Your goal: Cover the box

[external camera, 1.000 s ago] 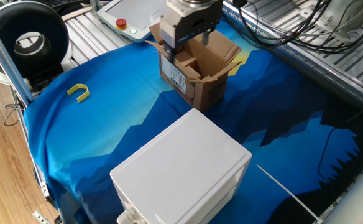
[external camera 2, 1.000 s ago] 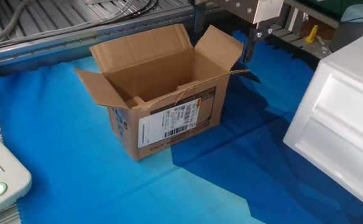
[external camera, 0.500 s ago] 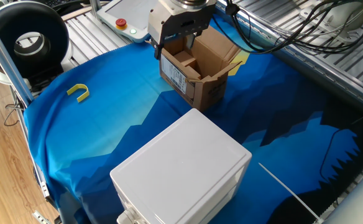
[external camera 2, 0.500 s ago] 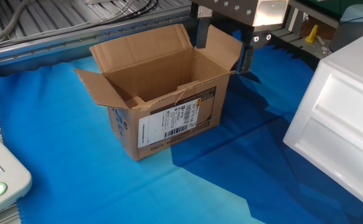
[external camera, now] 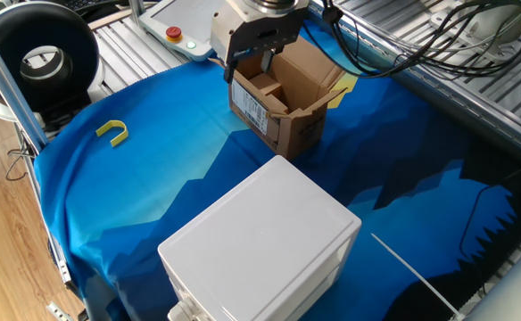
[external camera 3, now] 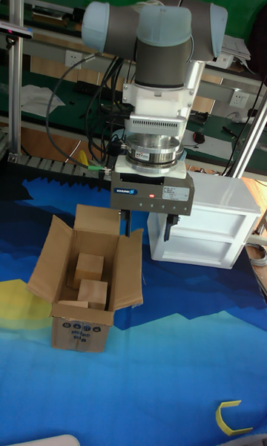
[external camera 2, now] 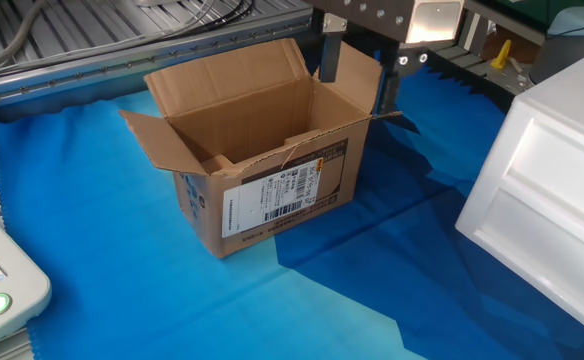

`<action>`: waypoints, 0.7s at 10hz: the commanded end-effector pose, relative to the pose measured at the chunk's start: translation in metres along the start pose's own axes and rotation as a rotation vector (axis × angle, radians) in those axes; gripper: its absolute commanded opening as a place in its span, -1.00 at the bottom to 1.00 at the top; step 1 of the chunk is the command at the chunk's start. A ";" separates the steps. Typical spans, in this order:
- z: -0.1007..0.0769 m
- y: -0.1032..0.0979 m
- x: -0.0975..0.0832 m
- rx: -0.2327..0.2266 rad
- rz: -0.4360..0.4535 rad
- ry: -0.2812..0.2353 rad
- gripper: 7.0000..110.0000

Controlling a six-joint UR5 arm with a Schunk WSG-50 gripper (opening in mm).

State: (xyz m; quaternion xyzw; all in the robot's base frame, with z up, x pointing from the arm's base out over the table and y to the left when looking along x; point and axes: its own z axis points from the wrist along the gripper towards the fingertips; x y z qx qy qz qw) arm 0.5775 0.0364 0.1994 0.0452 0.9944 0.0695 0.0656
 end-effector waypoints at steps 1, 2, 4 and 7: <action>-0.001 -0.007 -0.002 0.023 -0.013 -0.006 -1.00; -0.002 -0.027 -0.003 0.099 -0.061 -0.008 -1.00; -0.003 -0.046 0.000 0.169 -0.096 0.006 -1.00; -0.004 -0.050 -0.003 0.170 -0.113 -0.007 -1.00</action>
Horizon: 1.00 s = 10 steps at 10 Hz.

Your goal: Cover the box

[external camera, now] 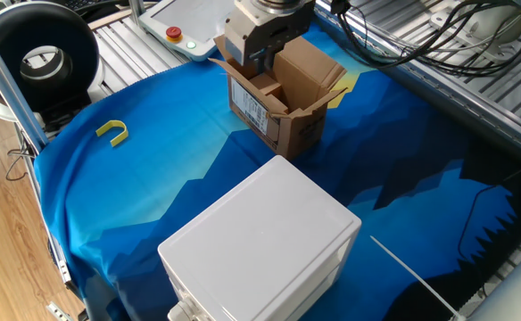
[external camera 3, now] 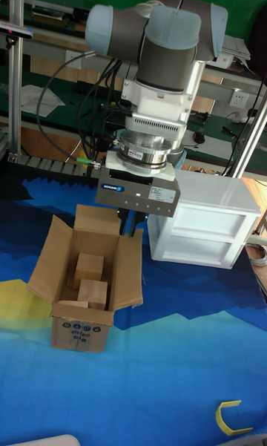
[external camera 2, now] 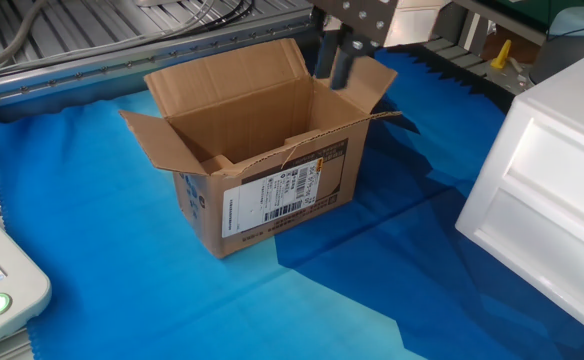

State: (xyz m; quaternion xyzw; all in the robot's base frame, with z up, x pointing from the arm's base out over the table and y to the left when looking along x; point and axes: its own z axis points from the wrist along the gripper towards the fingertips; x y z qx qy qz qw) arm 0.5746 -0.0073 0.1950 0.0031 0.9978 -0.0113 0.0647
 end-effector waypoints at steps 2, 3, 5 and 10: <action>0.001 -0.017 0.005 0.038 -0.022 0.013 -1.00; 0.003 -0.021 0.008 0.042 -0.016 0.021 -1.00; 0.004 -0.024 0.004 0.041 -0.018 -0.001 -1.00; 0.003 -0.020 -0.004 0.025 -0.009 -0.030 -1.00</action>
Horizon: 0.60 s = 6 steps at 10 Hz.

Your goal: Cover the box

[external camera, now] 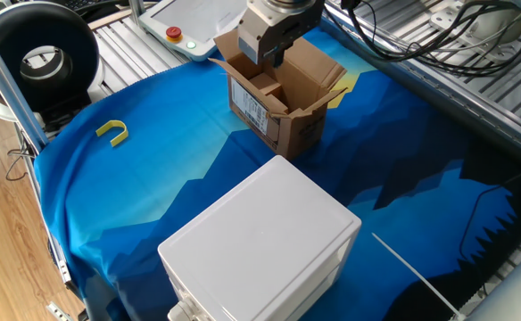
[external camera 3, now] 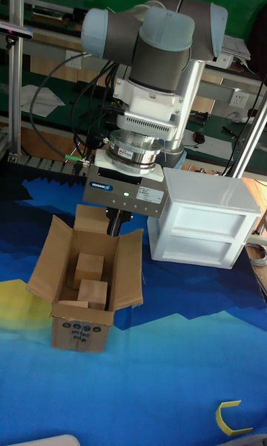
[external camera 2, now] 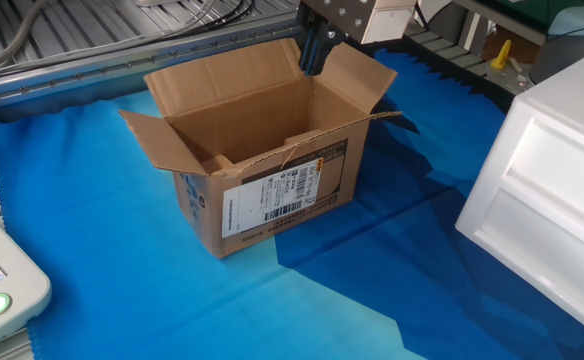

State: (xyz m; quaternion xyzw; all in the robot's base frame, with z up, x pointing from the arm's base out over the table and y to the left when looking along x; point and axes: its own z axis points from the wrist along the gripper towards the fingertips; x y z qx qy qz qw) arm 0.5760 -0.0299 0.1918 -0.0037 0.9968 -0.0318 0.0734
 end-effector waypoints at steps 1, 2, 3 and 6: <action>-0.001 0.003 -0.003 -0.018 0.008 -0.014 -1.00; -0.001 0.005 -0.004 -0.025 0.013 -0.015 -1.00; -0.001 0.006 -0.004 -0.029 0.017 -0.017 -1.00; -0.001 0.007 -0.002 -0.035 0.030 -0.009 -1.00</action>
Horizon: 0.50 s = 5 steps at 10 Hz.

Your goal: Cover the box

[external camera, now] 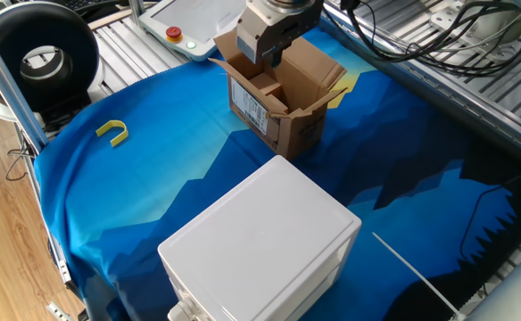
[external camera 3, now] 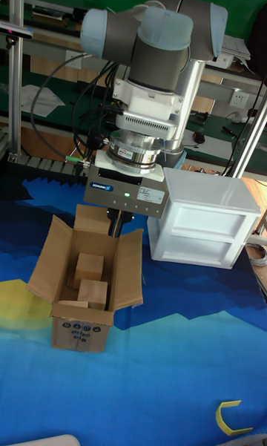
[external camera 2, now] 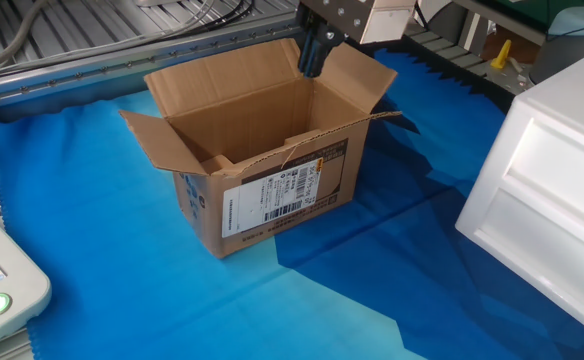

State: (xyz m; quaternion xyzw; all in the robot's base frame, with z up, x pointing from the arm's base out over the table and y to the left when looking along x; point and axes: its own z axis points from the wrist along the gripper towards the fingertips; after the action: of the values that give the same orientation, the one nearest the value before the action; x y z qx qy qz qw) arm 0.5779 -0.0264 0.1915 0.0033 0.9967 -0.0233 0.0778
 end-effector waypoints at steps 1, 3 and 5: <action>-0.001 0.006 0.001 -0.028 0.026 0.006 -1.00; -0.008 0.030 0.027 -0.118 0.121 0.115 -1.00; -0.008 0.030 0.027 -0.117 0.111 0.115 -1.00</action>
State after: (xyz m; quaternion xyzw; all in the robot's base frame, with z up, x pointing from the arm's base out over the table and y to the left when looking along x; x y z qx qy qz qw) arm 0.5578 -0.0065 0.1912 0.0421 0.9983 0.0181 0.0373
